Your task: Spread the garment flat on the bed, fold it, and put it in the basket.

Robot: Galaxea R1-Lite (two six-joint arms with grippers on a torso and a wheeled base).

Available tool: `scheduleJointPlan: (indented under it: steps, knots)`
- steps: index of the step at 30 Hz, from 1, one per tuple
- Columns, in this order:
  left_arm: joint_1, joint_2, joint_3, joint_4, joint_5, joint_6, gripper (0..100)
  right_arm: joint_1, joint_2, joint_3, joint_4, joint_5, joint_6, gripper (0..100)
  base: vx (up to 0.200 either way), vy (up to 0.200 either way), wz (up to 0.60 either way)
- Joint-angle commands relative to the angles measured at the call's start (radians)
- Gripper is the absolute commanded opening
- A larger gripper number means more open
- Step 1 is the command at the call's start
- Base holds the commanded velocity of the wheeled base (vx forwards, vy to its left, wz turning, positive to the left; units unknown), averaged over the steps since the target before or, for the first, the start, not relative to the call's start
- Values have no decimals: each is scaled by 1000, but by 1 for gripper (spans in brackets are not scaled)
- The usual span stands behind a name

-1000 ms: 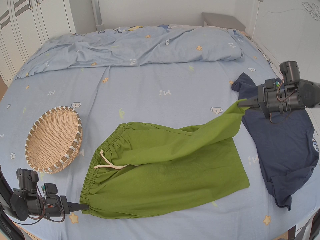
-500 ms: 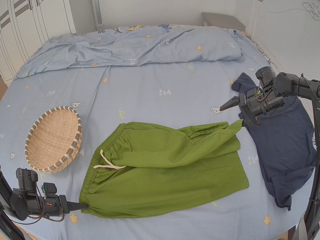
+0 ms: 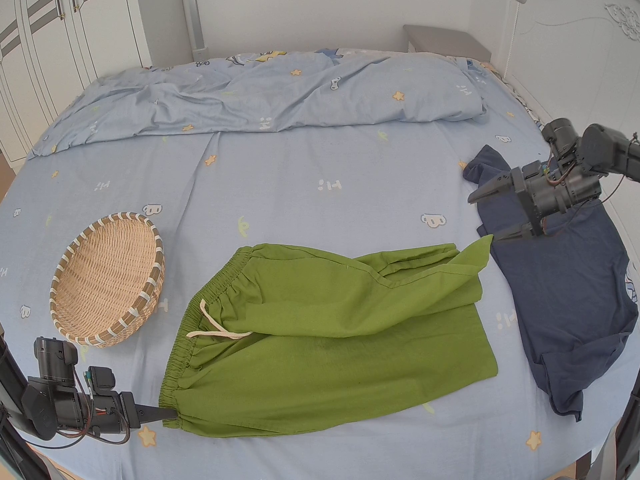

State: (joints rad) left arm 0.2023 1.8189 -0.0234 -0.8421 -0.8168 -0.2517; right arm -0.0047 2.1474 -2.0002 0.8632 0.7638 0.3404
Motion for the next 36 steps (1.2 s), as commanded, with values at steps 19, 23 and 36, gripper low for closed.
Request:
scheduleJointPlan:
  steps: [19,23,36]
  knots:
    - [-4,0,10,0,-2,14,0,-38,-472,1195,-572,26,-202,100,0,0,0]
    - [-6,-1,10,0,-2,14,0,-21,-469,1313,-615,28,-209,100,0,0,0]
    - [-9,3,8,0,-2,14,0,9,-359,1585,-1099,32,-210,100,0,0,0]
